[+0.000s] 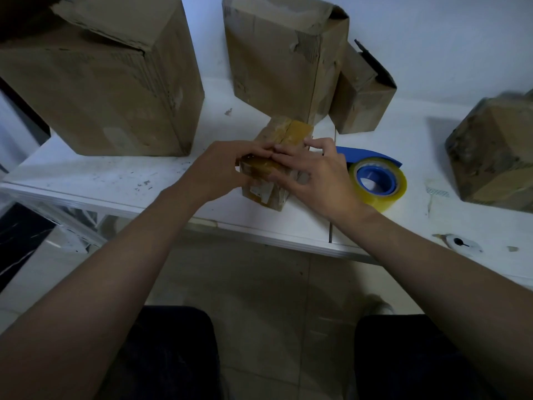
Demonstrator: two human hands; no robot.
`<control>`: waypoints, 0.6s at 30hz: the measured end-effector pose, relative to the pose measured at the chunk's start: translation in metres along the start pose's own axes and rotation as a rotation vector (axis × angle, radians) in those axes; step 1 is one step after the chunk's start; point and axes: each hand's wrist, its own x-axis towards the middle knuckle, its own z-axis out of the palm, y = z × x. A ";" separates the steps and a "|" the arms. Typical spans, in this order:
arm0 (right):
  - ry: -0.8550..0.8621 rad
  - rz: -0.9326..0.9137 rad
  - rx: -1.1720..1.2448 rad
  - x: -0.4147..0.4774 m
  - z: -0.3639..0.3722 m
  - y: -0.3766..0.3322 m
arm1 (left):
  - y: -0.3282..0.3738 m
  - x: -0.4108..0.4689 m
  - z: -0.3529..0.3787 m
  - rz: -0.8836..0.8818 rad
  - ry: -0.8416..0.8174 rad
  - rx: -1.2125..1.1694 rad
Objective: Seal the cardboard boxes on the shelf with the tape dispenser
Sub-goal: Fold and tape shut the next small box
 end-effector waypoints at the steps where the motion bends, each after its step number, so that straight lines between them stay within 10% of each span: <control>1: -0.003 -0.042 -0.062 -0.002 0.000 0.000 | -0.001 0.000 0.000 0.018 -0.016 0.033; 13: -0.149 0.039 0.234 0.007 -0.029 0.014 | 0.042 -0.002 0.018 -0.181 0.102 0.105; 18: -0.066 -0.049 -0.053 0.021 -0.048 0.021 | 0.053 0.000 0.013 -0.191 0.046 0.188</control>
